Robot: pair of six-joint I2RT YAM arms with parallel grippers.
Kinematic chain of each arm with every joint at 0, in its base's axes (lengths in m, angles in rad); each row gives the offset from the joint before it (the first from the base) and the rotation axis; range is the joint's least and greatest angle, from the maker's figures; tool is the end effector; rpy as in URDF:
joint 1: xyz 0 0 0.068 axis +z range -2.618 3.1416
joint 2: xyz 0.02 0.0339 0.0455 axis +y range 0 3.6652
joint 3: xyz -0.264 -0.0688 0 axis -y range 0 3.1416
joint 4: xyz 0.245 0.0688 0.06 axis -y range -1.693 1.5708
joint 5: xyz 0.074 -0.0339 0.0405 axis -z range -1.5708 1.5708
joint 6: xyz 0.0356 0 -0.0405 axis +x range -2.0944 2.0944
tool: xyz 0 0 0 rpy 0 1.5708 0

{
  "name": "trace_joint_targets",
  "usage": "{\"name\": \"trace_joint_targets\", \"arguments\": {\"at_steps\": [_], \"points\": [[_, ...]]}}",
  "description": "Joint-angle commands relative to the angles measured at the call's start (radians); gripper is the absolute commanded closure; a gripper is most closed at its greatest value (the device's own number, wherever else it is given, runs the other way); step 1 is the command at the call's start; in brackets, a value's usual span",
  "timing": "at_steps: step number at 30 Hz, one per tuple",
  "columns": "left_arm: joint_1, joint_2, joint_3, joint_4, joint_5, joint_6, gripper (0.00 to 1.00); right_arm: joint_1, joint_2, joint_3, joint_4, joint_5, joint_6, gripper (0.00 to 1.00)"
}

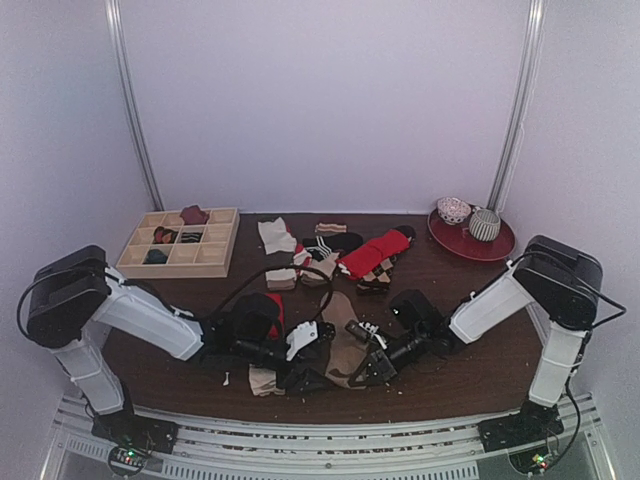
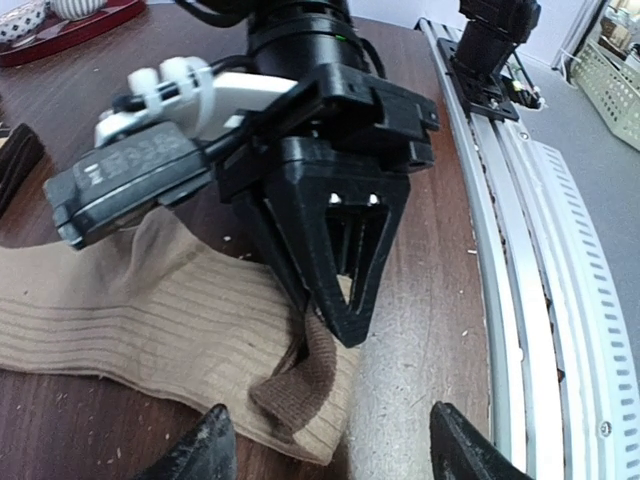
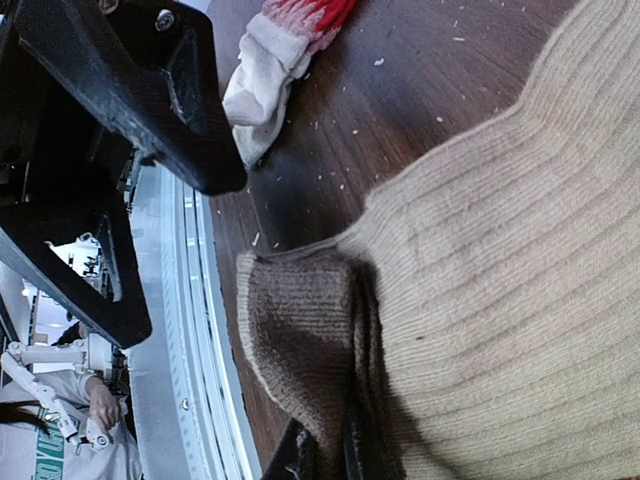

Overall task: Roll the socks
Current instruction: Roll the sock at the center of the board.

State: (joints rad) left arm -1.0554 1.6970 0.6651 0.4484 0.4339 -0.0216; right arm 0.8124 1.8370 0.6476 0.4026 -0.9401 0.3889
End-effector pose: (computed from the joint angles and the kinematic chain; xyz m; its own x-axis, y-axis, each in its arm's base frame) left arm 0.1443 -0.2851 0.1373 -0.2923 0.4762 -0.8293 0.9563 0.1523 -0.2496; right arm 0.1878 0.2400 0.0959 -0.7617 -0.4788 -0.4365 -0.5744 0.1871 0.7969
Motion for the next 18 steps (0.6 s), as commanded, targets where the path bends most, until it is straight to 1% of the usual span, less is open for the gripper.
{"name": "trace_joint_targets", "arguments": {"at_steps": [1,4,6,8,11,15,18], "points": [[0.002,0.044,0.038,0.081,0.075,0.042,0.35,-0.017,0.069,-0.031,-0.207,0.000,0.009,0.92],[0.002,0.078,0.054,0.065,0.083,0.054,0.37,-0.023,0.078,-0.030,-0.201,-0.001,0.013,0.92],[0.002,0.099,0.057,0.055,0.095,0.054,0.40,-0.027,0.079,-0.029,-0.201,-0.002,0.013,0.92],[0.002,0.118,0.057,0.045,0.088,0.048,0.43,-0.030,0.079,-0.027,-0.208,-0.001,0.009,0.91],[0.002,0.143,0.059,0.037,0.065,0.041,0.45,-0.033,0.076,-0.025,-0.214,0.001,0.005,0.91],[0.000,0.163,0.067,0.041,0.065,0.029,0.56,-0.034,0.081,-0.024,-0.213,0.005,0.008,0.91],[-0.001,0.172,0.078,0.031,0.060,0.028,0.57,-0.035,0.086,-0.025,-0.204,0.005,0.013,0.91]]}}
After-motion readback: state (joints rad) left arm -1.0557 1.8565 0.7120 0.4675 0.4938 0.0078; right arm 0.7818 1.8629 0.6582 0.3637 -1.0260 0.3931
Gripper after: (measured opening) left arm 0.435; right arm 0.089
